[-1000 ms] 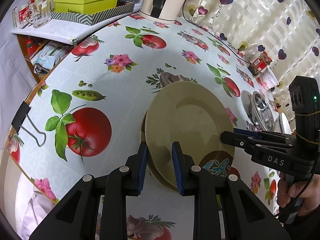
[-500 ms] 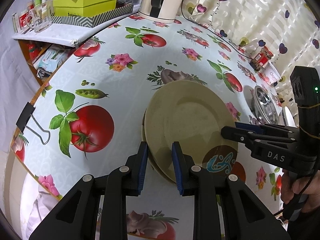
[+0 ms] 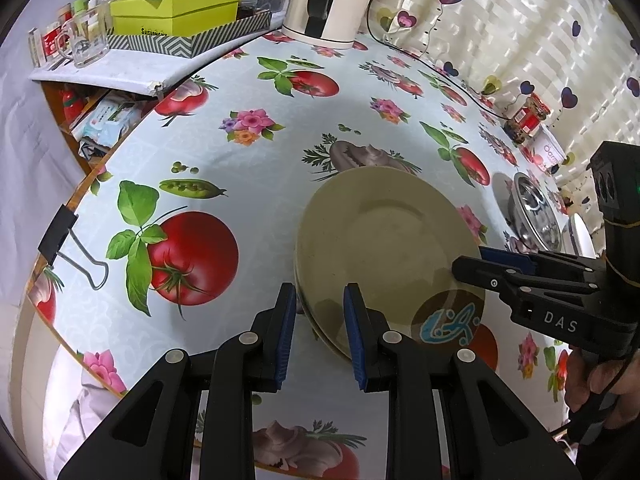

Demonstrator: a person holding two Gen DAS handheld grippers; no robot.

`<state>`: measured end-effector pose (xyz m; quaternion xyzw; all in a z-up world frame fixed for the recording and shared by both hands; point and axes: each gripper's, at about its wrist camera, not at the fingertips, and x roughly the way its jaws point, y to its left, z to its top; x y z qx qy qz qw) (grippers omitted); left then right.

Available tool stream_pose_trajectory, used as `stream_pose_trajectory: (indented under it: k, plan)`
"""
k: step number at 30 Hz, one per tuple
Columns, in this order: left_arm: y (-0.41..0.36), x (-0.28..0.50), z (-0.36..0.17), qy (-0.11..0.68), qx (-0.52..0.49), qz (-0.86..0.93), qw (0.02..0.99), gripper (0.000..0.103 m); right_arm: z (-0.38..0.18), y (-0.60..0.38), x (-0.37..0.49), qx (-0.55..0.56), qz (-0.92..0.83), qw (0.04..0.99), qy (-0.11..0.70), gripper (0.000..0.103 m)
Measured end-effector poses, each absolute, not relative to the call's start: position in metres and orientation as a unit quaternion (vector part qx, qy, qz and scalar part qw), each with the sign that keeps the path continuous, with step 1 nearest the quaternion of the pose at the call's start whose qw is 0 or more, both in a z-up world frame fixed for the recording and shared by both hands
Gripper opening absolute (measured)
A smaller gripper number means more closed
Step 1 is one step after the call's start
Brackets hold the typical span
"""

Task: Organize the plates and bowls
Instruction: 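Lower the held beige plate onto the plate stack with the left gripper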

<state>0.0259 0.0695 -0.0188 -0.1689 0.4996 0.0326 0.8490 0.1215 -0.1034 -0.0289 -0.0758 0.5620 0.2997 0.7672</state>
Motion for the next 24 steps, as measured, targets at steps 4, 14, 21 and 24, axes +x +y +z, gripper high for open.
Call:
stream_pose_trajectory:
  k: [4, 14, 21, 24]
  plan:
    - [0.069, 0.026, -0.019, 0.500, -0.170, 0.031, 0.849, 0.025, -0.028, -0.104, 0.118, -0.078, 0.298, 0.769, 0.559, 0.031]
    - [0.075, 0.029, -0.019, 0.492, -0.176, 0.032, 0.852, 0.025, -0.026, -0.114, 0.118, -0.068, 0.289, 0.778, 0.553, 0.032]
    - [0.076, 0.033, -0.021, 0.488, -0.179, 0.020, 0.854, 0.025, -0.025, -0.116, 0.118, -0.057, 0.289, 0.787, 0.543, 0.029]
    - [0.075, 0.032, -0.021, 0.489, -0.176, 0.019, 0.854, 0.025, -0.026, -0.114, 0.116, -0.054, 0.298, 0.784, 0.542, 0.021]
